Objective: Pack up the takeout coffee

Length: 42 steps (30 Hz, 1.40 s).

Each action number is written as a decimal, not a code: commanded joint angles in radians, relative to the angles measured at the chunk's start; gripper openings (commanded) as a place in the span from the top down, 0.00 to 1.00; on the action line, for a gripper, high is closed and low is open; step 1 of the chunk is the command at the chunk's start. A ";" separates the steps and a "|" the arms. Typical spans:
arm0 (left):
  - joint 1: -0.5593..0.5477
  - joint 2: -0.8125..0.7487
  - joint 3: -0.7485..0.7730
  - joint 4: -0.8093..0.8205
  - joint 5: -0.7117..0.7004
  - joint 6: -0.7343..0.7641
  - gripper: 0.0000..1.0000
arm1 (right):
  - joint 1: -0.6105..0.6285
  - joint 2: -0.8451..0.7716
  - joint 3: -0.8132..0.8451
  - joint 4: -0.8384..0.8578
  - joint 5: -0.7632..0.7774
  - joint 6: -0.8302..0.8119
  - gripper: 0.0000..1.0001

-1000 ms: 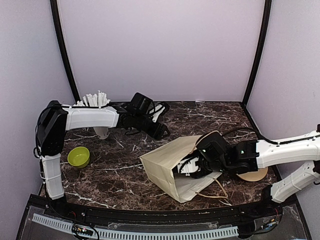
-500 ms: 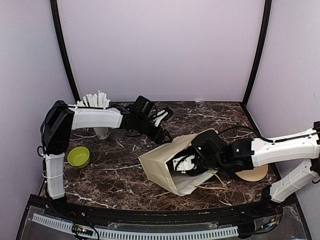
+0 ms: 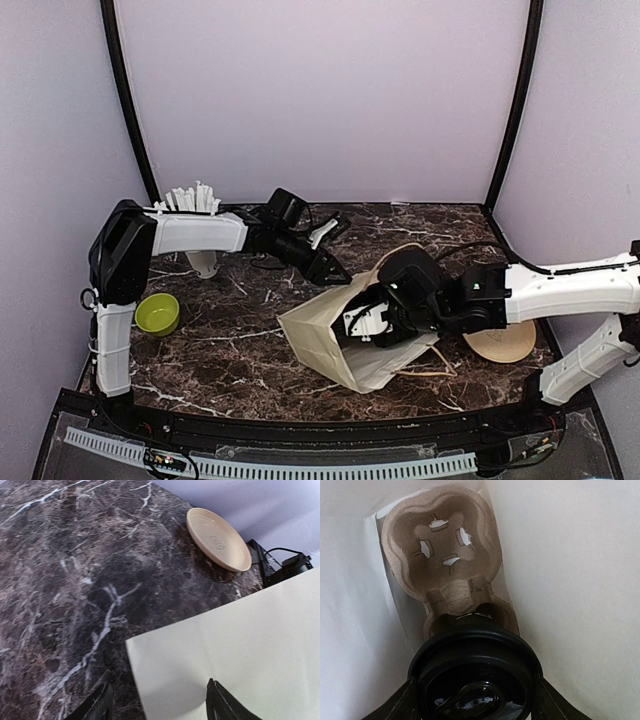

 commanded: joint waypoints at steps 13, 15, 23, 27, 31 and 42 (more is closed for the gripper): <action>-0.054 0.093 0.059 0.057 0.481 -0.091 0.41 | 0.009 0.032 0.193 -0.281 -0.159 0.096 0.53; -0.065 0.104 0.068 0.050 0.498 -0.091 0.41 | 0.009 0.046 0.205 -0.313 -0.179 0.102 0.53; -0.074 0.104 0.107 -0.107 0.329 0.025 0.33 | 0.005 0.116 0.258 -0.384 -0.247 0.117 0.53; -0.036 0.067 0.111 -0.134 0.203 0.042 0.28 | -0.011 0.147 0.295 -0.394 -0.258 0.110 0.53; 0.024 0.006 0.083 -0.126 0.098 0.046 0.26 | -0.049 0.171 0.321 -0.388 -0.310 0.101 0.53; 0.166 -0.151 -0.006 -0.064 0.031 -0.001 0.25 | -0.192 0.351 0.545 -0.563 -0.555 0.058 0.54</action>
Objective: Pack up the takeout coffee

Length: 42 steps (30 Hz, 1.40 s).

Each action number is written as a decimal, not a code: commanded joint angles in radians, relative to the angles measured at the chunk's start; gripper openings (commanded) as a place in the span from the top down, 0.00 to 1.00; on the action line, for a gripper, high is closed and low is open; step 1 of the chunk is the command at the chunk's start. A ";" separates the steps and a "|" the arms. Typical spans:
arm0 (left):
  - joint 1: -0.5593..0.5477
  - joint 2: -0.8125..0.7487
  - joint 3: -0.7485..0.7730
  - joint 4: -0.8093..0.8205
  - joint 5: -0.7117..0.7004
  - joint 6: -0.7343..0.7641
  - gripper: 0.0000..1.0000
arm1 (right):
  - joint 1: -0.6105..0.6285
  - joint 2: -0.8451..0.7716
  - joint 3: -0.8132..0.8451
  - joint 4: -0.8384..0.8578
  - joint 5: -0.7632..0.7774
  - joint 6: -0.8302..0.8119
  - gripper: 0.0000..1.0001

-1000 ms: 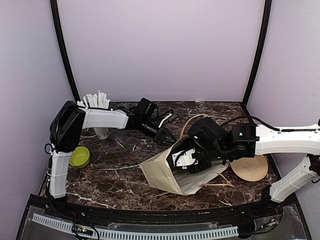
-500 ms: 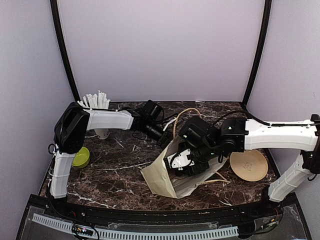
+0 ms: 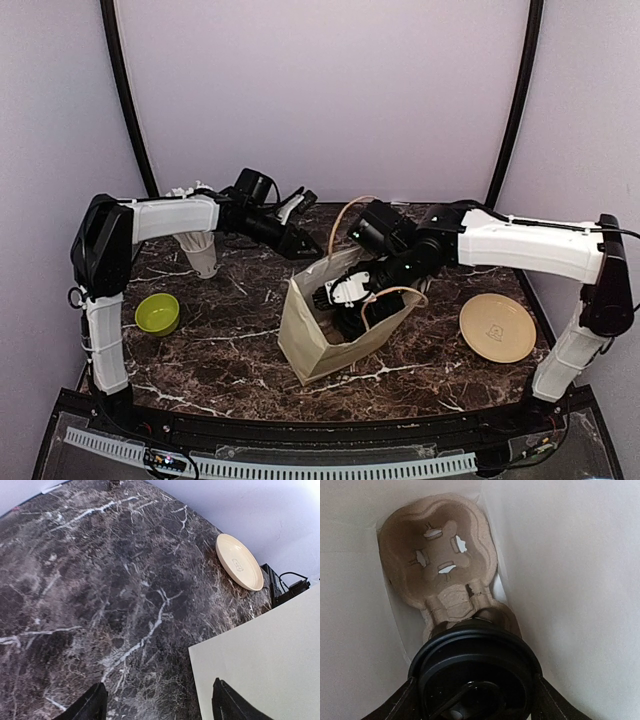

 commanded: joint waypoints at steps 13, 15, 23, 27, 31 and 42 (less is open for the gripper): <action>0.081 -0.224 -0.078 0.062 -0.070 -0.028 0.25 | -0.084 0.211 0.170 -0.102 -0.192 -0.020 0.55; 0.083 -0.246 -0.095 0.079 -0.071 -0.029 0.25 | -0.084 0.213 0.137 -0.078 -0.200 -0.011 0.55; 0.084 -0.295 -0.127 0.114 -0.064 -0.036 0.25 | -0.084 0.226 0.072 -0.033 -0.184 0.024 0.55; 0.084 -0.320 -0.136 0.123 -0.064 -0.037 0.25 | -0.084 0.166 0.098 -0.036 -0.181 0.049 0.46; 0.084 -0.356 -0.136 0.114 -0.085 -0.038 0.24 | -0.084 0.117 0.153 -0.074 -0.201 0.083 0.33; 0.084 -0.457 -0.181 0.067 -0.115 -0.010 0.21 | -0.084 0.095 0.298 -0.162 -0.238 0.142 0.01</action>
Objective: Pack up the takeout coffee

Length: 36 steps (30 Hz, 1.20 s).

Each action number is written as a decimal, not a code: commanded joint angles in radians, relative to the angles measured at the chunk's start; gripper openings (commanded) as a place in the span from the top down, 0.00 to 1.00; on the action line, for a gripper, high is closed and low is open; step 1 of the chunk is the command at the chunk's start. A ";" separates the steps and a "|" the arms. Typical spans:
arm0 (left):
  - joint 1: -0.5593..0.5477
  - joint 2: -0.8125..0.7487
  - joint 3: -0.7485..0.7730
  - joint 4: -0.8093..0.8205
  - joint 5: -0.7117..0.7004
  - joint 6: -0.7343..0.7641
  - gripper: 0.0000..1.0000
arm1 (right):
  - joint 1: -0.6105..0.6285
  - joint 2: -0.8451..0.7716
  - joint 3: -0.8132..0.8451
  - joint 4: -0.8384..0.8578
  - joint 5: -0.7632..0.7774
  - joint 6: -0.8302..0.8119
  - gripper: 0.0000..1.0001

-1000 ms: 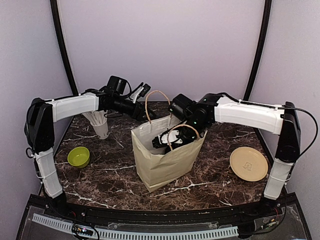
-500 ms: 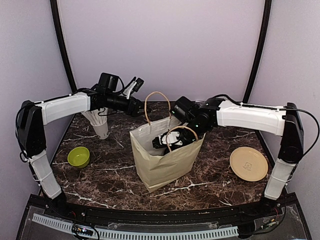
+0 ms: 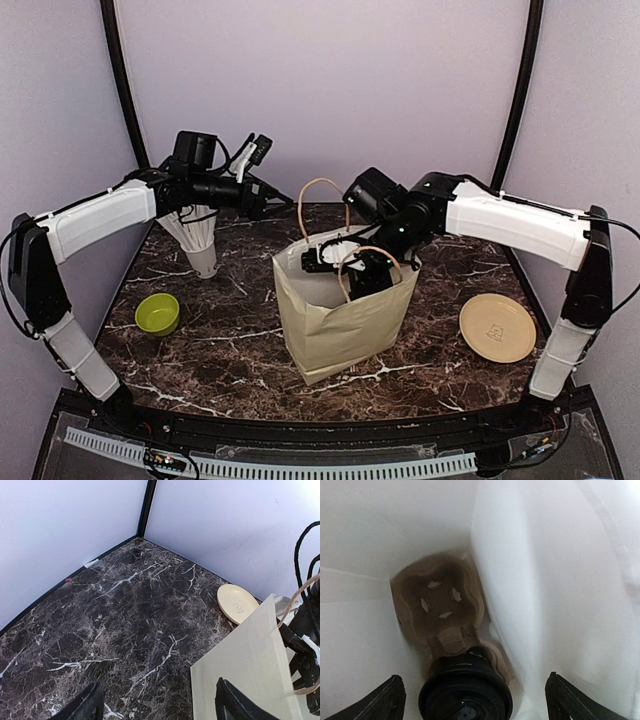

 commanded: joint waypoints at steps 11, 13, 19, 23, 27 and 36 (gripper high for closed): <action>-0.038 -0.213 -0.120 -0.065 0.024 0.024 0.21 | 0.000 -0.057 0.177 -0.089 -0.011 0.032 0.01; -0.074 -0.251 -0.124 -0.091 0.011 0.042 0.21 | -0.002 -0.069 0.186 -0.076 0.002 0.036 0.01; -0.179 -0.234 -0.086 -0.138 -0.054 0.061 0.19 | -0.001 -0.071 0.205 -0.070 0.058 0.034 0.03; -0.189 -0.229 -0.063 -0.132 -0.117 0.063 0.20 | -0.006 -0.115 0.238 -0.073 0.065 0.024 0.04; -0.189 -0.237 -0.031 -0.141 -0.195 0.067 0.20 | -0.011 -0.167 0.251 -0.058 0.041 0.022 0.05; -0.199 -0.168 0.014 -0.075 0.014 0.024 0.20 | -0.013 -0.220 0.231 -0.037 0.088 0.026 0.07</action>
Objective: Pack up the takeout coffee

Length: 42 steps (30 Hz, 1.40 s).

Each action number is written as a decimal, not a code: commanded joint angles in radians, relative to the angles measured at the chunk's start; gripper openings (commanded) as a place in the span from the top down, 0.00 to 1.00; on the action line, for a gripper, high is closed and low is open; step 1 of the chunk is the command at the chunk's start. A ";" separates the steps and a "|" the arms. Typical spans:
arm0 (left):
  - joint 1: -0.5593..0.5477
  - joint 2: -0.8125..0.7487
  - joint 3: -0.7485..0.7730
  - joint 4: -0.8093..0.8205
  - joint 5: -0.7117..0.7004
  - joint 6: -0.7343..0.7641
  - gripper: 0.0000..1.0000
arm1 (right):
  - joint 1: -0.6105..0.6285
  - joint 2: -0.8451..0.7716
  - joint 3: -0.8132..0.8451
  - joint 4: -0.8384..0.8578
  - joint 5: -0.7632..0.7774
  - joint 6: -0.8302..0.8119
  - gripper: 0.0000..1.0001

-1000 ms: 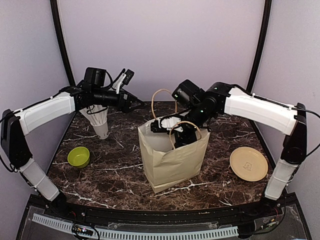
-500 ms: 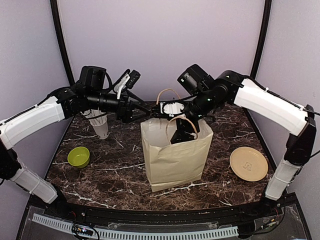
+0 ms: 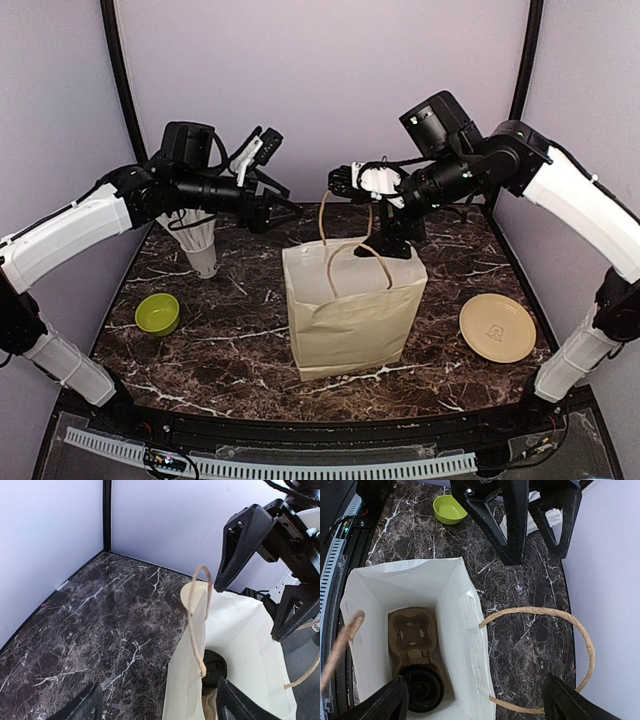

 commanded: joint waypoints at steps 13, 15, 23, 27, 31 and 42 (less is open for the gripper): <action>-0.027 0.317 0.331 0.057 0.245 -0.082 0.44 | -0.215 -0.223 -0.087 0.047 -0.011 -0.034 0.07; -0.026 0.358 0.387 0.036 0.289 -0.072 0.53 | -0.288 -0.271 -0.158 0.089 -0.012 -0.034 0.07; -0.025 0.441 0.571 0.030 0.351 -0.086 1.00 | -0.581 -0.331 -0.358 0.232 -0.107 0.033 0.10; -0.033 0.408 0.585 0.016 0.345 -0.085 1.00 | -0.635 -0.301 -0.407 0.283 -0.110 0.065 0.12; -0.067 0.335 0.519 -0.013 0.313 -0.041 1.00 | -0.641 -0.283 -0.432 0.330 -0.119 0.091 0.12; -0.190 0.094 0.087 0.172 0.237 -0.144 1.00 | -0.643 -0.247 -0.474 0.358 -0.146 0.109 0.12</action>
